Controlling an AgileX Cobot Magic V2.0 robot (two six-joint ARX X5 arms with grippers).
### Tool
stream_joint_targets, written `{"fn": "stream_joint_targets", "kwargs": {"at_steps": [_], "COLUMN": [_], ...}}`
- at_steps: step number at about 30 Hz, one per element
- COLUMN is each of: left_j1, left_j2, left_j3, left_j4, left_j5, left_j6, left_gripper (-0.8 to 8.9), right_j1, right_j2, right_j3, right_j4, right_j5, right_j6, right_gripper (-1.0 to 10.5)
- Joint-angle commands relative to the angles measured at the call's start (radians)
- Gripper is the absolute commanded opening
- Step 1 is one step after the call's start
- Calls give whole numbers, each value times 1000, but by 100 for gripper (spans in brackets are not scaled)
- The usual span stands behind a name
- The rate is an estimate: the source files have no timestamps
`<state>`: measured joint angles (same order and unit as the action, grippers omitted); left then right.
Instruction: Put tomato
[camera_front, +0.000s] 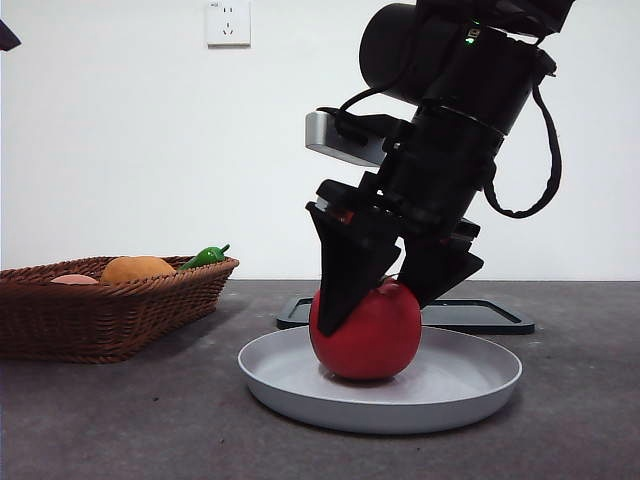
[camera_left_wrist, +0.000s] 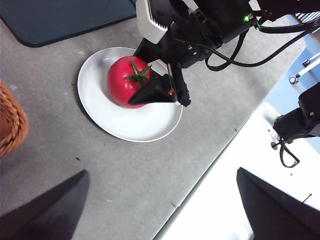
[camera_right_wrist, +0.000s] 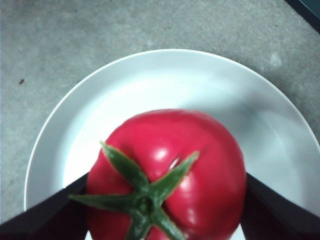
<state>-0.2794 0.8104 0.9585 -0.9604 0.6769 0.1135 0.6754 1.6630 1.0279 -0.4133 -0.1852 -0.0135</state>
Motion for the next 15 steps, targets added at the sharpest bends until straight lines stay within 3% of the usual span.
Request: {"fn": "stream_joint_targets", "kwargs": {"at_steps": [1,9,15], "left_j1": [-3,-3,-3], "left_j2": [4,4,4], "left_j3": [14,14,14], "left_j4": [11,11,11], "left_j5": [4,4,4], "left_j6": [9,9,9], "left_gripper": [465,465,465], "right_j1": [10,-99,-217], "right_j2": [-17,-66,44], "right_j3": [28,244,344], "right_j4": [-6,7,77], "right_j5": [3,53,50], "right_j6": [7,6,5], "right_gripper": [206,207,207]}}
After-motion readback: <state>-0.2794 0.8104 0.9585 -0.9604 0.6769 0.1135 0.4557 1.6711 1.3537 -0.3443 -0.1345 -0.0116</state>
